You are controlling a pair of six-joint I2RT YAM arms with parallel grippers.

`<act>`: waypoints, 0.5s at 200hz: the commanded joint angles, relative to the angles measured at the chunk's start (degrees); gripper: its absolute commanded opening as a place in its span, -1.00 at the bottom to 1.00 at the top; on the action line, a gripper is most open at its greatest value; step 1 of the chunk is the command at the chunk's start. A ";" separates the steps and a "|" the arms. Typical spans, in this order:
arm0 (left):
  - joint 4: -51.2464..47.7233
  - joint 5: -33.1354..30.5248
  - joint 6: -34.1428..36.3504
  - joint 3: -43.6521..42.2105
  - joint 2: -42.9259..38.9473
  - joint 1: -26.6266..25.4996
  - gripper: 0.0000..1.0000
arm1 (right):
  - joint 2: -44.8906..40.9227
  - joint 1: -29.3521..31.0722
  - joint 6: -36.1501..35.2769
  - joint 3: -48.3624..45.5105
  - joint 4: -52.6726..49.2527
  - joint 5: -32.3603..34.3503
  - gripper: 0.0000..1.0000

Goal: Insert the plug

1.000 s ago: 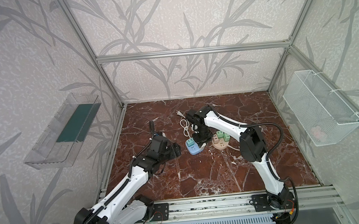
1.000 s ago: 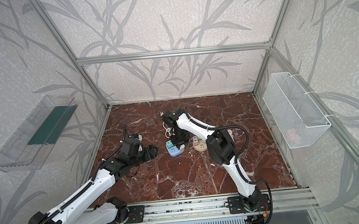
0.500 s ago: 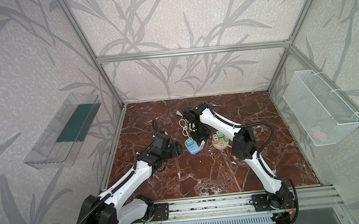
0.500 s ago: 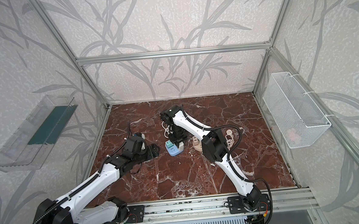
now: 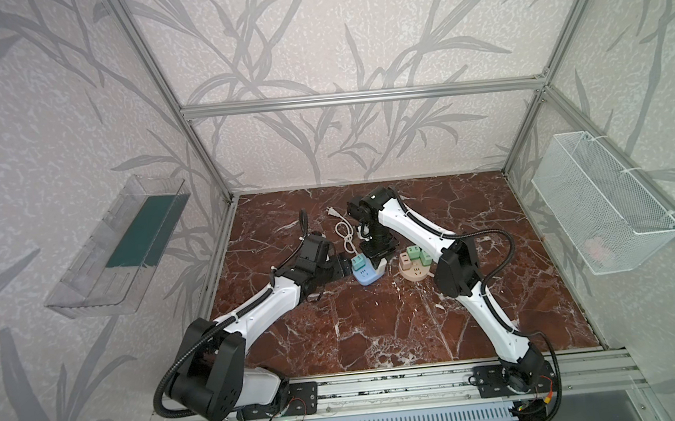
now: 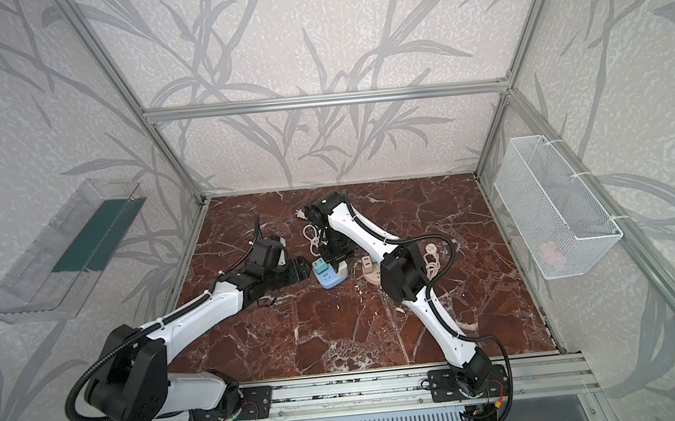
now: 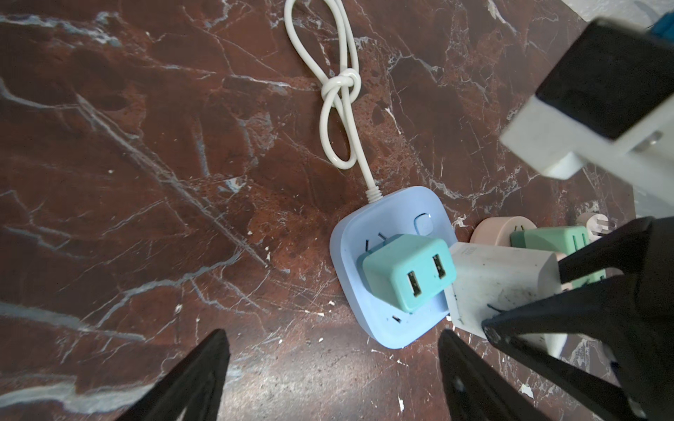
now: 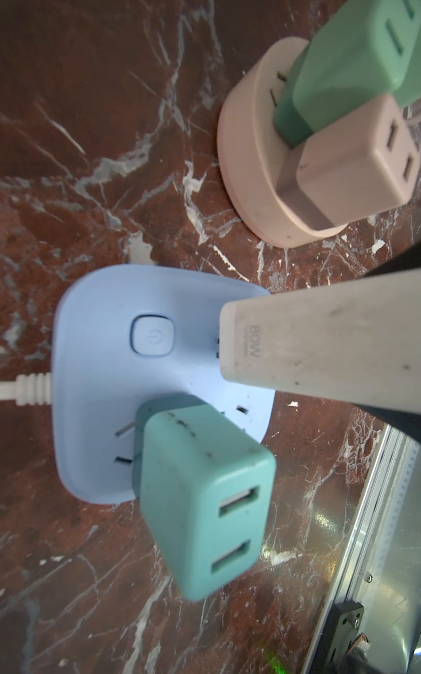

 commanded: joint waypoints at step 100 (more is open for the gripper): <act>2.18 3.34 0.87 6.25 10.16 -0.75 0.56 | 3.20 -0.83 -0.57 2.11 -2.08 -1.62 -1.00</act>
